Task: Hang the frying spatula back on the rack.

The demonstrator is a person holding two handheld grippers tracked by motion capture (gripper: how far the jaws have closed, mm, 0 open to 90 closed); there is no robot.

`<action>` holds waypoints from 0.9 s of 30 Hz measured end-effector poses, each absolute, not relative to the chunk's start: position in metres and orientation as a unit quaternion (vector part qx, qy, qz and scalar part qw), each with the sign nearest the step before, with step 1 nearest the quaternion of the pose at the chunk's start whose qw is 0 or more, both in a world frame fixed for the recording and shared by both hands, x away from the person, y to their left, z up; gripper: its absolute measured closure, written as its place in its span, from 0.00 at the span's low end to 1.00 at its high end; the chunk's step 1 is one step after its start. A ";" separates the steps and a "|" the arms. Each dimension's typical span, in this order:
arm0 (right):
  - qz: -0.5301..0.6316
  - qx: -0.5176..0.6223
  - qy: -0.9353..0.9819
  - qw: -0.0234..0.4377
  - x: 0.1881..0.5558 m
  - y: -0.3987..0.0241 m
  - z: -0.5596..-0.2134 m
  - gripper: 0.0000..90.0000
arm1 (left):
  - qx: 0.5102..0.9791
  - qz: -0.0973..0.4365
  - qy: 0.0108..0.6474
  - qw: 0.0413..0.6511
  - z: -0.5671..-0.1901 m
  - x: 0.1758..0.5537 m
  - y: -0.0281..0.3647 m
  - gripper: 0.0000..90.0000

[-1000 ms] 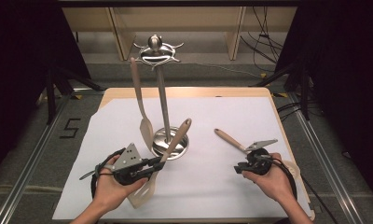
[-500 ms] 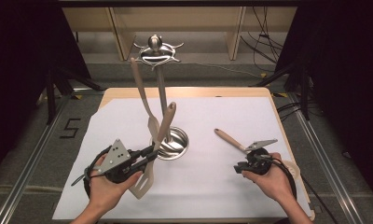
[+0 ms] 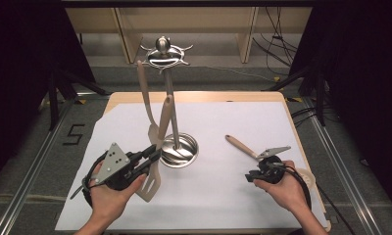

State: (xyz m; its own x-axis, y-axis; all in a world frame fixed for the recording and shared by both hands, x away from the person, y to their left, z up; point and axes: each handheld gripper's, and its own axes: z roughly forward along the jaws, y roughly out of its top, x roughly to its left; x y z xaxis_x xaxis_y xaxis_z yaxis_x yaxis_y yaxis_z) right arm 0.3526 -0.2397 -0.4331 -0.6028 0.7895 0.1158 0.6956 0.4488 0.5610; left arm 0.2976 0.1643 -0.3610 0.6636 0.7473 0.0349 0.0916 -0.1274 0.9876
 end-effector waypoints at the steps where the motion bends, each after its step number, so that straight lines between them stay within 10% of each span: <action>1: 0.289 0.438 0.847 0.081 0.353 -0.240 -0.433 0.82 | 0.696 0.280 0.303 0.588 -0.360 0.298 0.164 0.86; 27: 0.286 0.437 0.849 0.079 0.352 -0.239 -0.435 0.82 | 0.676 0.301 0.315 0.595 -0.345 0.297 0.166 0.86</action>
State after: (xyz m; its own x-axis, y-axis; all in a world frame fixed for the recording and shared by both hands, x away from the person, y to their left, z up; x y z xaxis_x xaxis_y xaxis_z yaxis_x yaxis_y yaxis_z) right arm 0.3524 -0.2393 -0.4347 -0.6051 0.7876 0.1164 0.6971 0.4535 0.5553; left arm 0.2967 0.1658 -0.3450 0.6210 0.7831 0.0322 0.0680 -0.0948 0.9932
